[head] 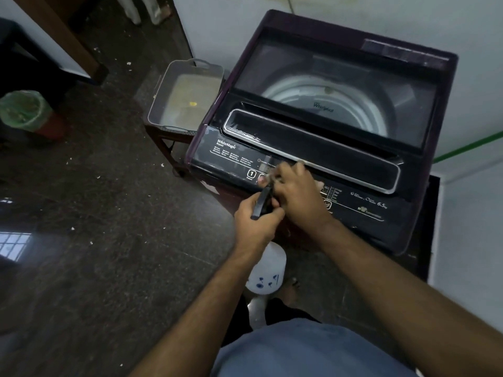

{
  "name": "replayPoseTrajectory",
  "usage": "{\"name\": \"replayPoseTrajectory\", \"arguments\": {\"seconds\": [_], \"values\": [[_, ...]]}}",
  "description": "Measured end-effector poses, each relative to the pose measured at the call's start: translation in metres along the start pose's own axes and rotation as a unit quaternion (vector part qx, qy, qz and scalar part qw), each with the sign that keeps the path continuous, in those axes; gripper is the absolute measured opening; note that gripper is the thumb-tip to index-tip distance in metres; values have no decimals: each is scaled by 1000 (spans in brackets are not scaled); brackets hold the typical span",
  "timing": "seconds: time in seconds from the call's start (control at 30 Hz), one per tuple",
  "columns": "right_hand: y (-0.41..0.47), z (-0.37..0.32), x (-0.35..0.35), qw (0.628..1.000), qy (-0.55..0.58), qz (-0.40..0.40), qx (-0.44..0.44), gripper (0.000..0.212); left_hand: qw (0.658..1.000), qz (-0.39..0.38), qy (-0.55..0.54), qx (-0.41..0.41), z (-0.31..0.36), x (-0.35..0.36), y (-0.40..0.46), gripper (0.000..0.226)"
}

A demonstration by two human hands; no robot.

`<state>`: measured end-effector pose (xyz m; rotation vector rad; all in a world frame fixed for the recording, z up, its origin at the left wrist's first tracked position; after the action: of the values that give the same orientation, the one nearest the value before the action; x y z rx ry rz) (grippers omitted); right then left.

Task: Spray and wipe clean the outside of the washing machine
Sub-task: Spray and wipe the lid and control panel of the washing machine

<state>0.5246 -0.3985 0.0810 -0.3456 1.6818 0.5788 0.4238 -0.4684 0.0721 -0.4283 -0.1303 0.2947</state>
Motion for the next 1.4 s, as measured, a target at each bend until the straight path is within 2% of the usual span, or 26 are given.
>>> {"name": "replayPoseTrajectory", "arguments": {"seconds": [0.1,0.17,0.27,0.3,0.4,0.43,0.5,0.6,0.63,0.73,0.8,0.9,0.97,1.03,1.1,1.17,1.23,1.3,1.37,1.4], "values": [[-40,23,-8,997,-15,-6,-69,36,1000,14,-19,-3,-1,2,2,11],[-45,54,-15,999,-28,28,-13,48,999,32,-23,-6,0,1,1,14],[-36,61,-16,991,-32,50,118,46,999,34,-13,-7,-4,4,1,14],[-38,51,-14,992,-30,45,113,43,999,31,-8,-6,-6,7,0,15],[-70,34,-9,999,-32,13,-32,46,1000,0,-6,-3,-8,17,-5,11],[-82,43,-13,998,-33,12,-45,48,1000,-6,-5,-9,-9,20,-6,12],[-89,71,-21,998,-43,38,16,51,1000,8,3,-19,-12,20,-6,17],[-74,85,-24,981,-41,61,178,50,1000,12,19,-18,-16,25,-7,15],[-69,75,-22,981,-32,61,182,48,1000,7,24,-15,-18,29,-8,15],[-90,53,-15,998,-20,22,62,47,999,-18,49,-14,-21,42,-14,14],[-117,68,-22,999,-32,29,32,49,998,-22,51,-24,-24,47,-14,14],[-123,107,-34,985,-39,65,153,51,998,-13,53,-36,-28,52,-17,22],[-110,107,-36,968,-35,76,238,50,998,-19,58,-32,-31,58,-20,24],[-104,87,-31,973,-30,64,220,47,997,-35,58,-26,-32,68,-25,17],[-120,72,-24,989,-32,40,141,46,996,-57,60,-16,-31,78,-27,8],[-149,80,-28,993,-33,38,109,48,997,-59,53,-20,-31,84,-27,19],[-164,102,-36,986,-47,60,150,52,997,-57,48,-30,-31,90,-28,34],[-160,119,-40,964,-44,78,251,50,996,-72,53,-24,-34,99,-31,43],[-150,114,-42,949,-35,87,299,47,994,-93,54,-14,-36,111,-37,37],[-149,107,-39,958,-31,82,274,45,993,-98,58,-10,-36,116,-39,31]]}}
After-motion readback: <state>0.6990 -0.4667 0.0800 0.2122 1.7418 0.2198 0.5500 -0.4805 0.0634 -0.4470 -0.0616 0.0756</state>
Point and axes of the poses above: each hand's wrist, its own y-axis towards the middle knuckle, its own x-axis out of the palm, z = x × y, the point moved 7 cm from there along y, towards the middle knuckle, and after that the axes turned 12 degrees about -y, right-handed, at the moved point
